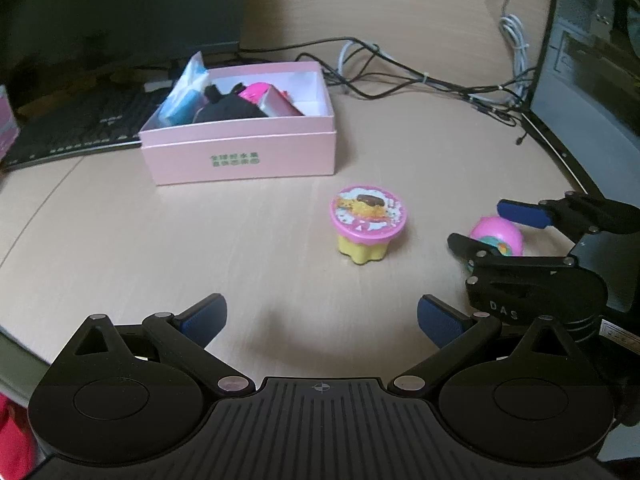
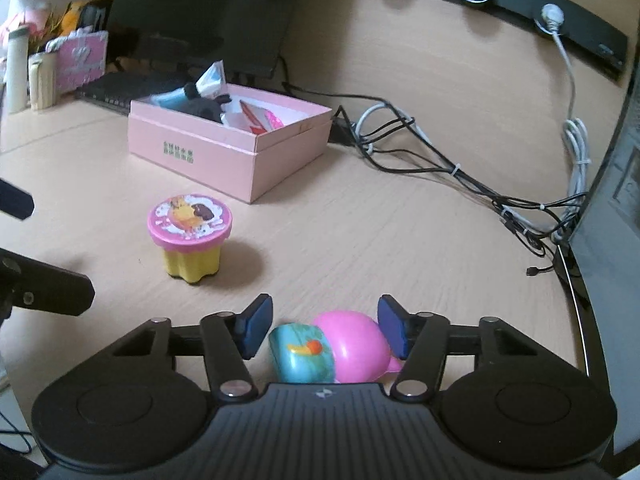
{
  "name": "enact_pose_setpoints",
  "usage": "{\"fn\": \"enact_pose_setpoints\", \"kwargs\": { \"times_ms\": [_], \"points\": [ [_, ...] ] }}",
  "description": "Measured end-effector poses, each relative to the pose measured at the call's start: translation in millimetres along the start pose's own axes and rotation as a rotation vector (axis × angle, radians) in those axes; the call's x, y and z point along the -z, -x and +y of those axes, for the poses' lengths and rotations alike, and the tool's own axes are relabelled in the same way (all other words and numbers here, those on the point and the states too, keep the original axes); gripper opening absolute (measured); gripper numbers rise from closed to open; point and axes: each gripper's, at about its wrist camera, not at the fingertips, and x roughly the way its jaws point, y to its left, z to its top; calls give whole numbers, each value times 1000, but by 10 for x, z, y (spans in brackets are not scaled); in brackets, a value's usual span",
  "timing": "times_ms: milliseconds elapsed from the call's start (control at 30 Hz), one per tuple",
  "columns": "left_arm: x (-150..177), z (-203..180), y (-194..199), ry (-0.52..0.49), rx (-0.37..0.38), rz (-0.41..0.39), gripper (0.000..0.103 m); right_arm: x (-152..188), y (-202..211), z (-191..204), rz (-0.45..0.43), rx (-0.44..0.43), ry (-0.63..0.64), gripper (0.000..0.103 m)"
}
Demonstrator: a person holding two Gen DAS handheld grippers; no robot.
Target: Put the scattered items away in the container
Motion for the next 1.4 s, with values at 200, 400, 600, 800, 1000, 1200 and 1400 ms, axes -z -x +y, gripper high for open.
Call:
{"fn": "enact_pose_setpoints", "kwargs": {
  "times_ms": [200, 400, 600, 800, 1000, 1200, 1400],
  "points": [
    [-16, -97, -71, -36, 43, 18, 103, 169, 234, 3, 8, 2, 34, 56],
    [-48, -205, -152, -72, 88, 31, 103, 410, 500, 5, 20, 87, 87, 57],
    [-100, -256, -229, -97, 119, 32, 103, 459, 571, -150, 47, 196, -34, 75],
    [-171, -236, -376, -122, 68, 4, 103, 472, 706, -244, 29, 213, -124, 86],
    [-287, -294, -590, -140, 67, -21, 103, 495, 703, -280, 43, 218, -155, 87],
    [-425, -378, -721, -158, 39, -75, 102, 483, 694, -284, 63, 195, -160, 87],
    [-444, -386, -789, -177, 53, -51, 67, 479, 709, -402, 95, 133, -264, 89]
  ]
}}
